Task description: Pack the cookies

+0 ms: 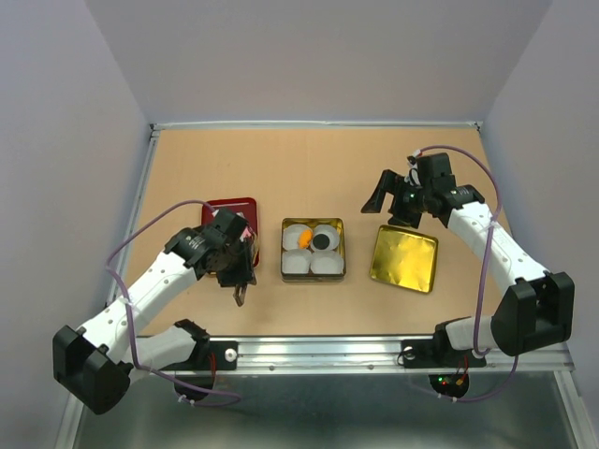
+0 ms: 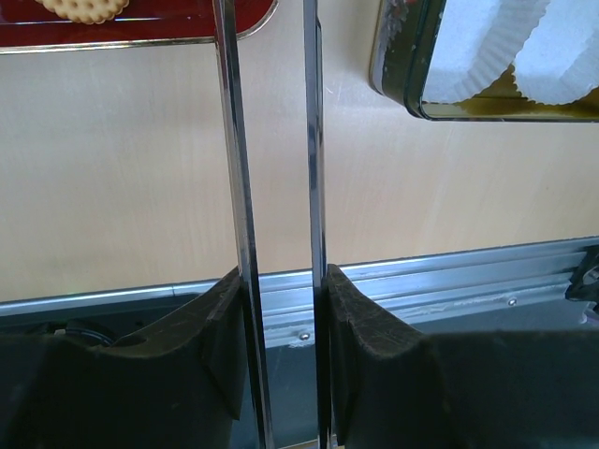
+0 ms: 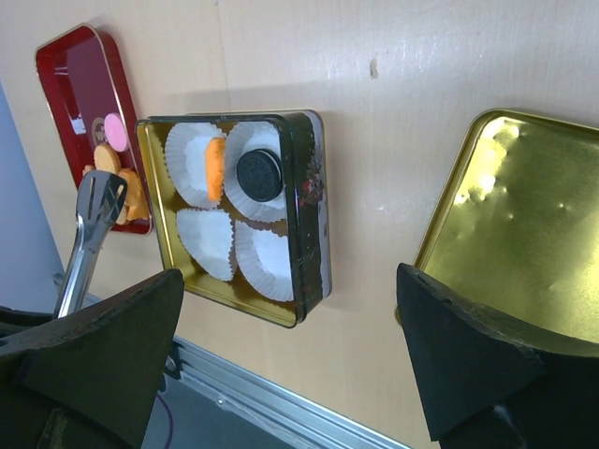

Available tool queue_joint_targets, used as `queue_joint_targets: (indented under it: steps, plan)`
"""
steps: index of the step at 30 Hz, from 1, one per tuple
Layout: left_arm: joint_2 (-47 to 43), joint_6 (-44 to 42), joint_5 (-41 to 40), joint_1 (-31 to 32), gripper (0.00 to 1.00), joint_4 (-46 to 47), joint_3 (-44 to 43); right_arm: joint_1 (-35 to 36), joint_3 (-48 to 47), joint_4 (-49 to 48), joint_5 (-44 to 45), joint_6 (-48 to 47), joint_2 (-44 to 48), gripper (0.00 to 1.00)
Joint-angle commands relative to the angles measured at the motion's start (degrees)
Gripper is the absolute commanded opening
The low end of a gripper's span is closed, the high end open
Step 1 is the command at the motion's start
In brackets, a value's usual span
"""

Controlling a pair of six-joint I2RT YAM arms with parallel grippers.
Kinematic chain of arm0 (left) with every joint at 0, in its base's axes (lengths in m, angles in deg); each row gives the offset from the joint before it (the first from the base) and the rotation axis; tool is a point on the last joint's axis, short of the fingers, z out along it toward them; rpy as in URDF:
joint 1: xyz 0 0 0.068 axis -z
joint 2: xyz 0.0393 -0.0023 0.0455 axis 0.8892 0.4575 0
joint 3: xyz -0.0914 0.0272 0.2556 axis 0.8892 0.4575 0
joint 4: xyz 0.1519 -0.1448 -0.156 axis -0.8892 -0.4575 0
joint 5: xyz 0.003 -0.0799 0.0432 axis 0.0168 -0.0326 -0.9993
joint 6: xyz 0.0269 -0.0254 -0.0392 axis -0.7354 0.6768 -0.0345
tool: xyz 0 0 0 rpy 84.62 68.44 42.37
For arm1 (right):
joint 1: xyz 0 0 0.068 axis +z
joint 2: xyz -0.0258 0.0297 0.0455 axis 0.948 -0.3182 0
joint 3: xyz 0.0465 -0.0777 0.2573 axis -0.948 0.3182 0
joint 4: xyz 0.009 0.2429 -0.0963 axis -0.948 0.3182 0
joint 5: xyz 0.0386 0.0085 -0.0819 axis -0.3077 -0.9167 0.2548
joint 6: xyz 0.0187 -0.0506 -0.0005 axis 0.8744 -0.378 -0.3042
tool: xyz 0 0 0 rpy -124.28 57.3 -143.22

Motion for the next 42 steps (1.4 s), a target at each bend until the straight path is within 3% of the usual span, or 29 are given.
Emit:
queue_joint_targets:
  steps: [1, 9, 11, 13, 16, 18, 29, 34, 36, 42]
  plan:
    - [-0.4, -1.0, 0.7, 0.0, 0.43, 1.1, 1.7, -0.3, 1.1, -2.4, 0.1, -0.6, 1.3, 1.00]
    - [-0.4, -1.3, -0.3, 0.0, 0.43, 1.2, 3.5, -0.3, 1.0, -2.5, 0.0, -0.6, 1.1, 1.00]
    - [-0.7, -1.3, -0.8, 0.1, 0.40, 1.0, 3.3, -0.3, 1.2, -2.5, 0.0, -0.6, 1.1, 1.00]
    - [-0.7, -1.2, -1.6, 0.1, 0.34, 0.5, 2.8, -0.3, 1.3, -2.7, -0.1, -0.6, 1.2, 1.00]
    - [-0.8, -1.2, -2.9, 0.0, 0.14, -0.6, 1.3, -0.3, 1.4, -2.7, -0.2, -0.5, 1.1, 1.00]
    - [-0.9, -1.2, -3.8, 0.0, 0.10, -1.7, -0.7, -0.3, 1.4, -2.7, -0.2, -0.5, 1.1, 1.00]
    - [1.0, -2.2, -7.0, 0.0, 0.09, -7.4, -10.9, -0.3, 1.0, -3.1, -0.8, 0.2, 0.9, 1.00]
    - [2.0, -2.9, -3.1, 0.6, 0.08, -7.9, -16.0, -0.4, 0.6, -3.1, -1.1, 0.4, 0.8, 1.00]
    - [2.3, -1.4, -3.1, 1.9, 0.06, -7.5, -16.7, -0.3, 0.3, -3.2, -1.0, 0.4, 0.8, 1.00]
    - [6.5, 5.6, -3.8, 14.0, 0.05, -5.0, -18.9, -0.3, 0.5, -3.1, -1.1, 0.5, 1.3, 1.00]
